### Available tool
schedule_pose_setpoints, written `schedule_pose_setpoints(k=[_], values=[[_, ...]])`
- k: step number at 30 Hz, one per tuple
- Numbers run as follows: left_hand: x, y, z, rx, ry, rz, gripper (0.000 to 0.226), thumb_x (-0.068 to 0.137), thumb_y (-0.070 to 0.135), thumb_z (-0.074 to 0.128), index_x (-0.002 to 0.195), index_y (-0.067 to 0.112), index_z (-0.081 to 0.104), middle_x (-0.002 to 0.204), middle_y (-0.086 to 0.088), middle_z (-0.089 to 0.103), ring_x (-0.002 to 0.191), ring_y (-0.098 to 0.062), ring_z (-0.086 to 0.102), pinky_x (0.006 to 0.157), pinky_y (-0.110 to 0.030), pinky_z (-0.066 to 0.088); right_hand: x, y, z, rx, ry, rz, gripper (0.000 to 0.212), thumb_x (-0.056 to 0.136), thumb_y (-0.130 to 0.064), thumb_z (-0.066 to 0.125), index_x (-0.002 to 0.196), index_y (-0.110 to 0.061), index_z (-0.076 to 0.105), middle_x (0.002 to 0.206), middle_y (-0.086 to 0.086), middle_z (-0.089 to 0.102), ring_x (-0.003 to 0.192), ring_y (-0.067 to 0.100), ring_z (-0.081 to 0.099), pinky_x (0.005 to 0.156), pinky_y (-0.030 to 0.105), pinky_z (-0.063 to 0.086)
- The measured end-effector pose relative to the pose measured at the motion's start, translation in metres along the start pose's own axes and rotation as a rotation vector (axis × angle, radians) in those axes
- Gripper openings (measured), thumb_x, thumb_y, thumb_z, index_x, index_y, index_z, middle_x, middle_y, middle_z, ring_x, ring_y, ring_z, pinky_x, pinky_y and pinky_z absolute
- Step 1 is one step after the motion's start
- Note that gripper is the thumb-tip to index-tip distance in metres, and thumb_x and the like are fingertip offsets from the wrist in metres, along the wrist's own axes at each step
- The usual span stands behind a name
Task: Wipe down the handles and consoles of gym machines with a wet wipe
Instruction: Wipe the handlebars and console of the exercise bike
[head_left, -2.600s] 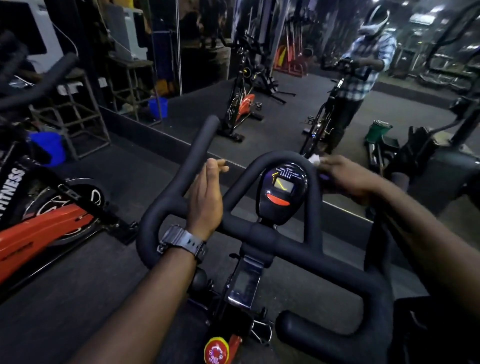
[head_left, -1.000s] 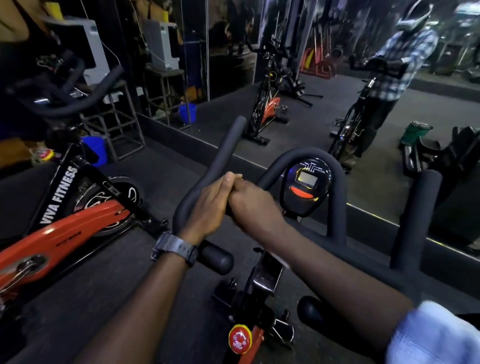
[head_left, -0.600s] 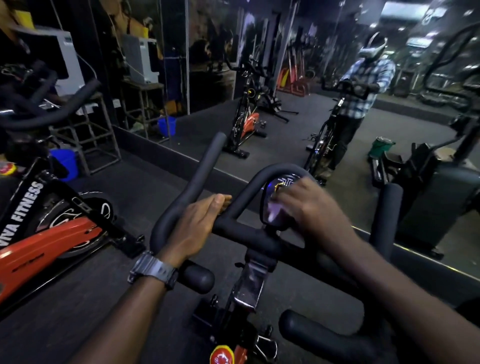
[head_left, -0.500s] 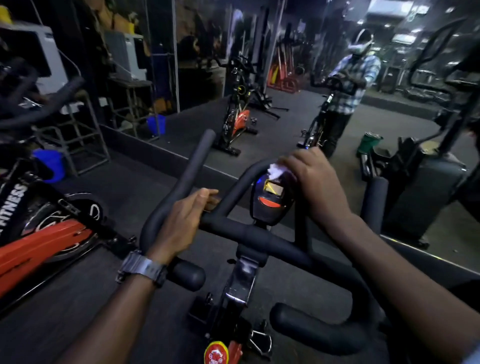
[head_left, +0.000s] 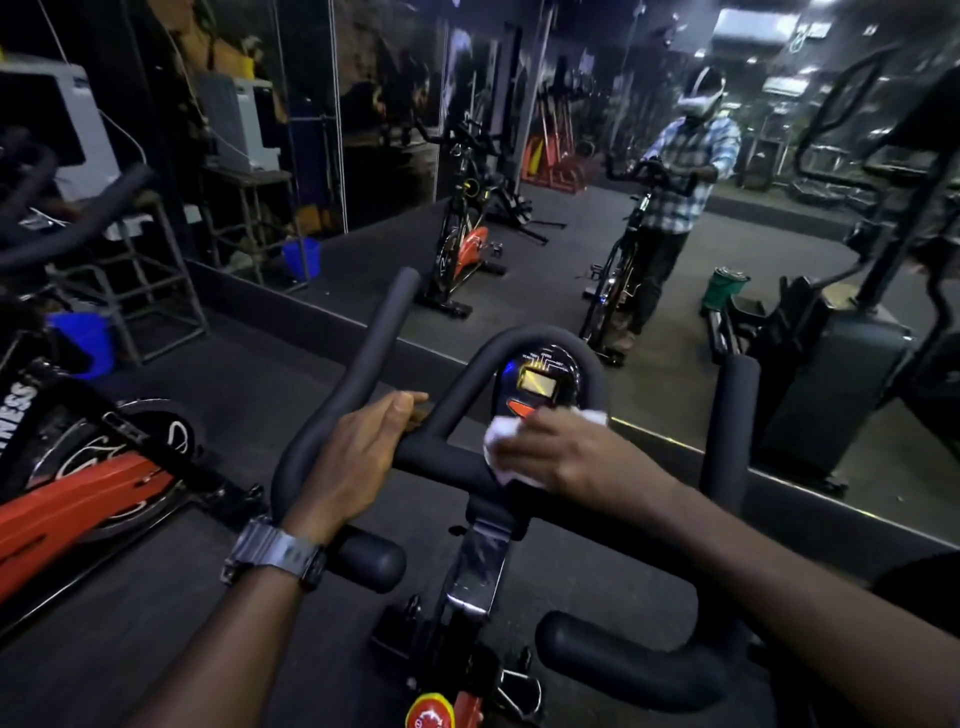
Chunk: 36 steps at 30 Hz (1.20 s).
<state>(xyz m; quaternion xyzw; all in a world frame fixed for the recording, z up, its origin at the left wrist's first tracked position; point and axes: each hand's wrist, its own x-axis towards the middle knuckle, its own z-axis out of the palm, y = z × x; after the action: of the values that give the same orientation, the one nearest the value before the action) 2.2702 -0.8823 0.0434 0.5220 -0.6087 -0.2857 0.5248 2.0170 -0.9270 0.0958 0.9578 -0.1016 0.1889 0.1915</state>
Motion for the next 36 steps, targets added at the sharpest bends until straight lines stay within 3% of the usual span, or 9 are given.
schedule_pose_setpoints(k=[3, 7, 12, 18, 22, 26, 29, 32, 36], values=[[-0.001, 0.003, -0.001, 0.013, 0.004, 0.001, 0.069, 0.091, 0.074, 0.026, 0.121, 0.028, 0.067, 0.115, 0.011, 0.072, 0.112, -0.004, 0.066, 0.104, -0.04, 0.049, -0.023, 0.014, -0.013, 0.06, 0.129, 0.095, 0.028, 0.102, -0.02, 0.052, 0.114, -0.004, 0.071, 0.12, 0.004, 0.068, 0.099, 0.026, 0.061, 0.088, 0.031, 0.049], [0.003, 0.001, 0.001, 0.04, 0.006, 0.018, 0.079, 0.087, 0.084, 0.023, 0.12, 0.027, 0.067, 0.113, 0.009, 0.073, 0.11, -0.006, 0.067, 0.103, -0.04, 0.05, 0.004, 0.037, -0.007, 0.228, 0.45, 0.742, 0.021, 0.092, -0.008, 0.056, 0.107, -0.009, 0.071, 0.112, 0.004, 0.07, 0.101, 0.026, 0.065, 0.089, 0.043, 0.051], [0.004, -0.005, 0.001, 0.039, 0.02, 0.019, 0.077, 0.087, 0.085, 0.023, 0.118, 0.029, 0.067, 0.113, 0.004, 0.073, 0.109, -0.01, 0.068, 0.102, -0.047, 0.05, 0.036, 0.013, -0.004, 1.344, 0.521, 1.345, 0.042, 0.1, -0.045, 0.048, 0.103, -0.011, 0.072, 0.101, 0.011, 0.075, 0.096, 0.03, 0.071, 0.094, 0.055, 0.053], [0.003, -0.005, 0.001, 0.065, 0.021, 0.011, 0.082, 0.088, 0.085, 0.021, 0.122, 0.027, 0.067, 0.113, 0.004, 0.073, 0.111, -0.01, 0.067, 0.102, -0.048, 0.049, 0.018, -0.016, -0.008, 1.856, 0.54, 1.421, 0.066, 0.1, -0.058, 0.032, 0.129, -0.007, 0.062, 0.119, 0.02, 0.068, 0.083, 0.022, 0.073, 0.059, 0.03, 0.058], [0.003, -0.001, 0.001, 0.062, 0.021, 0.024, 0.08, 0.086, 0.086, 0.021, 0.119, 0.029, 0.067, 0.111, 0.007, 0.073, 0.109, -0.008, 0.067, 0.101, -0.045, 0.05, 0.02, 0.004, -0.026, 2.14, 0.477, 1.364, 0.097, 0.088, -0.079, 0.028, 0.131, 0.003, 0.057, 0.117, 0.025, 0.067, 0.093, 0.033, 0.072, 0.069, 0.043, 0.061], [0.003, -0.001, 0.001, 0.062, 0.023, 0.023, 0.078, 0.087, 0.086, 0.022, 0.118, 0.03, 0.066, 0.111, 0.007, 0.073, 0.109, -0.008, 0.068, 0.102, -0.046, 0.05, 0.025, 0.033, -0.035, 2.076, 0.689, 1.248, 0.089, 0.09, -0.073, 0.037, 0.128, 0.005, 0.057, 0.12, 0.023, 0.065, 0.102, 0.031, 0.068, 0.087, 0.042, 0.057], [0.0, 0.002, 0.001, 0.048, 0.026, 0.021, 0.078, 0.086, 0.086, 0.022, 0.118, 0.03, 0.066, 0.11, 0.008, 0.073, 0.108, -0.007, 0.068, 0.101, -0.043, 0.051, 0.02, 0.022, -0.017, 1.924, 0.727, 1.234, 0.055, 0.098, -0.049, 0.048, 0.125, -0.004, 0.062, 0.12, 0.015, 0.067, 0.105, 0.027, 0.066, 0.083, 0.036, 0.055], [-0.002, 0.006, -0.001, 0.05, 0.035, 0.008, 0.079, 0.088, 0.084, 0.022, 0.119, 0.027, 0.067, 0.111, 0.007, 0.074, 0.108, -0.006, 0.068, 0.1, -0.041, 0.051, 0.024, 0.02, -0.004, 1.057, 0.623, 1.123, 0.022, 0.098, -0.015, 0.056, 0.113, -0.014, 0.071, 0.112, 0.002, 0.071, 0.103, 0.02, 0.064, 0.088, 0.032, 0.05], [-0.001, 0.004, -0.002, 0.046, 0.054, -0.015, 0.067, 0.093, 0.072, 0.025, 0.118, 0.027, 0.066, 0.109, 0.004, 0.074, 0.106, -0.008, 0.068, 0.098, -0.047, 0.051, 0.043, 0.018, -0.004, 0.246, 0.352, 0.595, 0.038, 0.073, 0.002, 0.053, 0.102, -0.011, 0.075, 0.113, 0.003, 0.072, 0.107, 0.018, 0.063, 0.1, 0.03, 0.045]])
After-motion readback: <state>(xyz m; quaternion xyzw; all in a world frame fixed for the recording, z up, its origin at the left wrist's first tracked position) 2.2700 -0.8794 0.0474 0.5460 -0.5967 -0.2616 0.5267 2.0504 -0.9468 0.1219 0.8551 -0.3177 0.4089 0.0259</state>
